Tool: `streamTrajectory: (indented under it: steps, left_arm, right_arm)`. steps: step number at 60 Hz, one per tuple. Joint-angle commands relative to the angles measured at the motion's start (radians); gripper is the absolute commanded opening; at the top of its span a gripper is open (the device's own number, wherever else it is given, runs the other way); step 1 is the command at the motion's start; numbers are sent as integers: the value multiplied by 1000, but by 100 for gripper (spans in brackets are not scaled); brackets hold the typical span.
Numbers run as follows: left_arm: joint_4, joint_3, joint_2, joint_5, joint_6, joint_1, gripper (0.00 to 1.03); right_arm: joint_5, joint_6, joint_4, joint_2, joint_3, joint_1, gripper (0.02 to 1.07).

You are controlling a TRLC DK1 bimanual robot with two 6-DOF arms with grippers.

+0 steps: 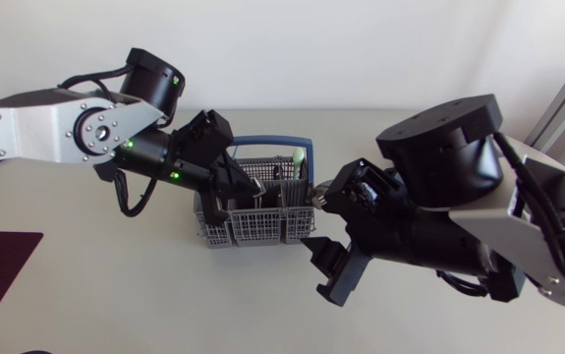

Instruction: Sort the cutlery from the basket into the organizer compartments.

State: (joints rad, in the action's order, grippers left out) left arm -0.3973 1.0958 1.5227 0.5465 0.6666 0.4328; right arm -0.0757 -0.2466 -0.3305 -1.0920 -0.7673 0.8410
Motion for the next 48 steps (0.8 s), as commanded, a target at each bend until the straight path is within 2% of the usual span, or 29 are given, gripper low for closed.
streamTrajectory:
  steps: [1, 9, 27, 31, 44, 48]
  left_arm:
    - [-18, 87, 25, 18, -48, -8, 3]
    - [-109, 165, 56, 32, -114, -6, 3]
    - [-307, 337, 180, 67, -179, -31, 3]
    - [-385, 398, 225, 73, -186, -37, 3]
    - [-535, 543, 314, 135, -203, -80, 3]
    - [-601, 589, 326, 193, -203, -97, 3]
  right_arm:
    - [-3, -11, -2, 24, 34, 10, 77]
    - [-3, -11, -4, 37, 45, 12, 77]
    - [-3, -10, -5, 46, 54, 23, 77]
    - [-3, -8, -7, 46, 56, 26, 77]
    - [-3, -8, -12, 49, 62, 29, 77]
    - [-3, -8, -13, 52, 59, 30, 77]
